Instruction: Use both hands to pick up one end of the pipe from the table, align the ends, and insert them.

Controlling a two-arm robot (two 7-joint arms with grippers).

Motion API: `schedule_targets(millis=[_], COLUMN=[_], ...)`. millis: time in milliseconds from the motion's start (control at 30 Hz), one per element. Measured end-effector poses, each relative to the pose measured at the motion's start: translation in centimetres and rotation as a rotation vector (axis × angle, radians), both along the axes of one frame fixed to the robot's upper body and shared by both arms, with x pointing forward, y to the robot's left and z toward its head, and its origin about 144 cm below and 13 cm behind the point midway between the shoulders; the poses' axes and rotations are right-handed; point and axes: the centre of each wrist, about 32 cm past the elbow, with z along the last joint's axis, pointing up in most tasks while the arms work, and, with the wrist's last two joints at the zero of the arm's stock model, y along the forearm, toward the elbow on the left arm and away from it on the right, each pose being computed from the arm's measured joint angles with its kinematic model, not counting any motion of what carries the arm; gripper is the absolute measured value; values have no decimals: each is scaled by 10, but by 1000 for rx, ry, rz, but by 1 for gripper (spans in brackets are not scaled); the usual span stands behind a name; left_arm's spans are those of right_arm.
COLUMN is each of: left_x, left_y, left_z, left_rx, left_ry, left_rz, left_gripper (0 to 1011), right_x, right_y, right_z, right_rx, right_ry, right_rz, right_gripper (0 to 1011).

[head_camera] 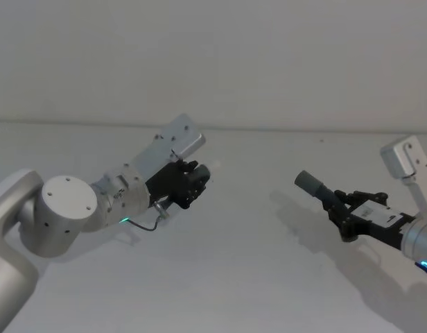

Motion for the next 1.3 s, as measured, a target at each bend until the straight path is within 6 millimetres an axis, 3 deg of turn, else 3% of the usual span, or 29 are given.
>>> schedule_targets(millis=[667, 1300], left_x=[13, 29], left_y=[17, 23], left_z=[19, 28], left_rx=[85, 66], left_ry=[-99, -126], left_rz=[-237, -411], left_gripper=[330, 330], right_x=[-1, -1], right_y=[-47, -48], right_z=[27, 43], right_rx=[-147, -185], right_ry=[-130, -202], right_rz=[274, 429], right_gripper=[280, 280])
